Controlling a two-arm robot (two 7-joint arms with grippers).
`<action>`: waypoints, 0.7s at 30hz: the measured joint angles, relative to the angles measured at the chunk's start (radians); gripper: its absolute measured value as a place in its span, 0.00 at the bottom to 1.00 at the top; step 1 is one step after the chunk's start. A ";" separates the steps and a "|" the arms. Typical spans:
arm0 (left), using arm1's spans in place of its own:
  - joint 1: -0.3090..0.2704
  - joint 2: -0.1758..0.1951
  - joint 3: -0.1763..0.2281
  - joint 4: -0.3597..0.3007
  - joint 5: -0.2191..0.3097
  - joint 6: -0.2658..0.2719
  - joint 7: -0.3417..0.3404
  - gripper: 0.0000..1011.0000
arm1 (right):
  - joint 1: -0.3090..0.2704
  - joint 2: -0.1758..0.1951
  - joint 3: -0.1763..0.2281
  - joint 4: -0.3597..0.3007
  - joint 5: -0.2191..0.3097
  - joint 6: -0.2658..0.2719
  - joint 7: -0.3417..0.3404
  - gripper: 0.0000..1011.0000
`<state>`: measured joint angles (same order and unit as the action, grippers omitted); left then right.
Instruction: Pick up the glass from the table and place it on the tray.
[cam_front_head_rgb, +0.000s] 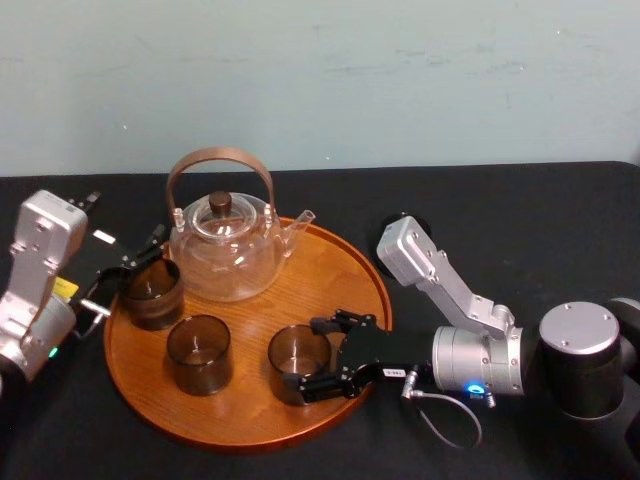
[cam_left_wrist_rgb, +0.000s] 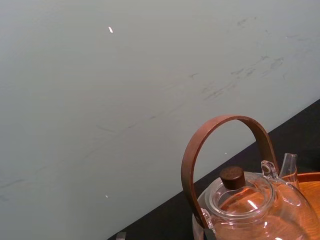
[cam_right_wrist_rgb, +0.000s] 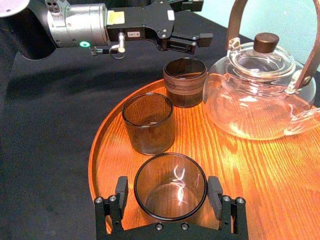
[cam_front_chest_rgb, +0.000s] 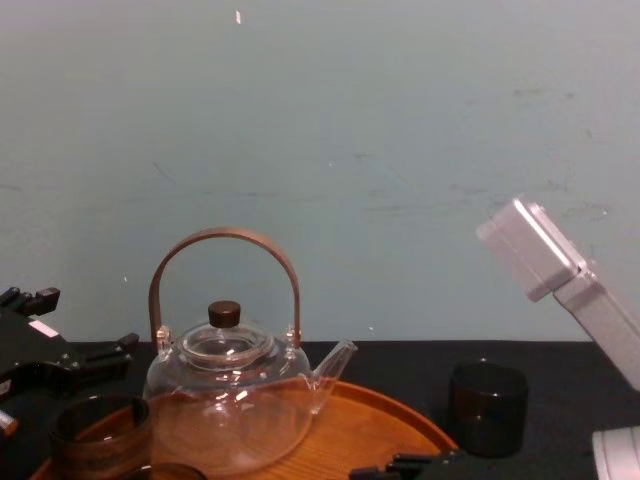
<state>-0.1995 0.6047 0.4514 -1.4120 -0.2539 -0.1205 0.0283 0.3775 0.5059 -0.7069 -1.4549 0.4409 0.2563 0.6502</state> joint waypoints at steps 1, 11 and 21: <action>0.000 0.000 0.000 0.000 0.000 0.000 0.000 0.99 | 0.000 0.000 0.000 0.000 0.000 0.000 0.000 0.99; 0.000 0.000 0.000 0.000 0.000 0.000 0.000 0.99 | -0.027 0.051 0.026 -0.041 0.029 -0.009 0.014 0.99; 0.000 0.000 0.000 0.000 0.000 0.000 0.000 0.99 | -0.088 0.145 0.077 -0.118 0.067 -0.019 0.003 0.99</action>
<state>-0.1995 0.6047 0.4514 -1.4120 -0.2539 -0.1206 0.0283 0.2894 0.6505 -0.6294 -1.5731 0.5076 0.2375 0.6533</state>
